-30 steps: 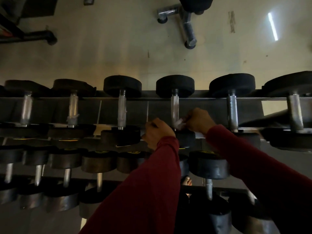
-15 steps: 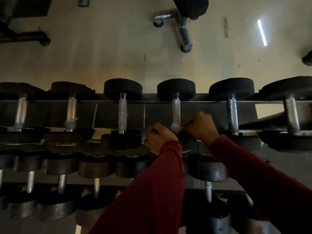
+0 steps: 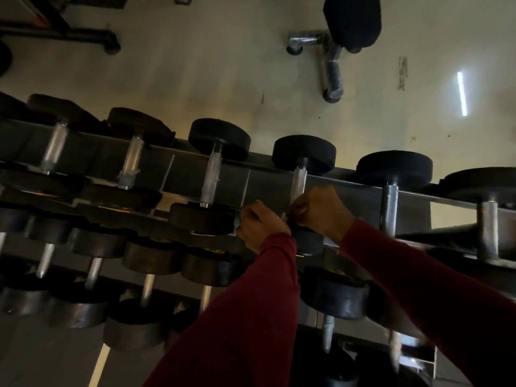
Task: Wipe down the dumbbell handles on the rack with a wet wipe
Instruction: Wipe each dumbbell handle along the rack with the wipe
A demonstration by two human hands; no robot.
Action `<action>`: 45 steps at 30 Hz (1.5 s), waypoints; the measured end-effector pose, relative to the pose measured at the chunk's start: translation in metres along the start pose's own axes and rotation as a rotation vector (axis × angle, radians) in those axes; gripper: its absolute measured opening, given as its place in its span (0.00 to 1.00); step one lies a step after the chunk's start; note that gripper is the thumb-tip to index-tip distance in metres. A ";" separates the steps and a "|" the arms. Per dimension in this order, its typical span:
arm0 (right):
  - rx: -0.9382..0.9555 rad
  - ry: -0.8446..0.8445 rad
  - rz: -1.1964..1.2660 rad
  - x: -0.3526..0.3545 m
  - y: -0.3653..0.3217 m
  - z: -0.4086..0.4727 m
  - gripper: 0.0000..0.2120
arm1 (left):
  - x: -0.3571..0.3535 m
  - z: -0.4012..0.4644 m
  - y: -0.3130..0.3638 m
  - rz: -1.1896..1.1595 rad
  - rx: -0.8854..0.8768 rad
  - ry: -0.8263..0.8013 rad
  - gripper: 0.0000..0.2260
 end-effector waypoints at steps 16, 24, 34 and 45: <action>-0.193 0.111 0.216 -0.011 0.008 -0.009 0.09 | -0.005 0.005 -0.005 0.028 -0.004 -0.029 0.17; -0.640 0.737 0.568 -0.001 0.019 0.023 0.07 | -0.007 0.008 -0.007 0.053 -0.035 -0.007 0.11; -0.839 0.702 0.985 -0.003 0.010 0.026 0.12 | -0.009 0.011 -0.008 0.041 -0.019 -0.006 0.16; -0.938 0.584 1.133 -0.012 0.029 0.035 0.06 | -0.007 0.007 -0.005 0.086 -0.018 -0.008 0.17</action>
Point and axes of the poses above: each hand's wrist, its own z-axis towards the middle knuckle, its own x-axis out of the back of the hand, y = z × x, the point moved 1 cm from there along z, towards the middle knuckle, and after that the axes turned 9 degrees about x, right-handed, at the moved point
